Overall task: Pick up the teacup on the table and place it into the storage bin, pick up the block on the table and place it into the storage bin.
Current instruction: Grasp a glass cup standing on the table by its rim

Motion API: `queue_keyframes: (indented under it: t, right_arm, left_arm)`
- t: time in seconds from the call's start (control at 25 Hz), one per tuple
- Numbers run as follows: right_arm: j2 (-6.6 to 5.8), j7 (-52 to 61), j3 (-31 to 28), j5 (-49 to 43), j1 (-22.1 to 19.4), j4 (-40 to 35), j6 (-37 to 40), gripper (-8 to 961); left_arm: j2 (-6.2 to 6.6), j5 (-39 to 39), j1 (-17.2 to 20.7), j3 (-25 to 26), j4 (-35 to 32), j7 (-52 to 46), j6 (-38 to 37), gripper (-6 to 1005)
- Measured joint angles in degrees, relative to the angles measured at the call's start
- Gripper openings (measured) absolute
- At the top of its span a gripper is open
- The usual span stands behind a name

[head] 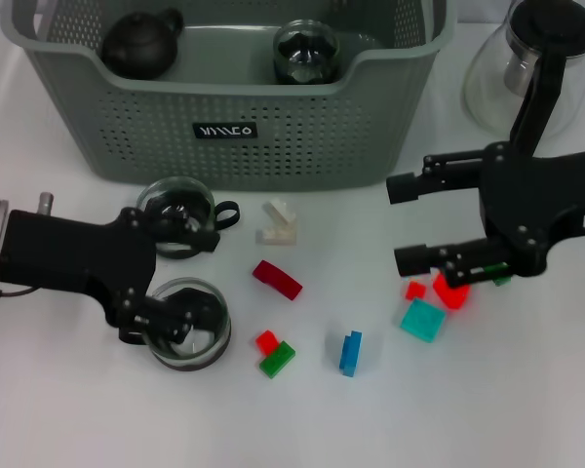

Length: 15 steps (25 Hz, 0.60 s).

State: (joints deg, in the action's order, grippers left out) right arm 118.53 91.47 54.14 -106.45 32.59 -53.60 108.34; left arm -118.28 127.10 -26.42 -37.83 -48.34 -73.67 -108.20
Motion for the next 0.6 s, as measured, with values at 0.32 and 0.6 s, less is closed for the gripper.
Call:
queue_keyframes:
  t: [0.32, 0.6]
  right_arm:
    - [0.45, -0.71, 0.06, 0.03, 2.07, 5.11, -5.3, 801]
    - [0.85, -0.56, 0.68, -0.06, 5.17, 9.5, -8.75, 802]
  left_arm:
    - [-3.15, 6.38, 1.09, -2.83, -10.59, -1.17, -2.47, 844]
    - [-5.94, 13.89, 1.73, -9.59, -25.86, -9.71, -4.11, 842]
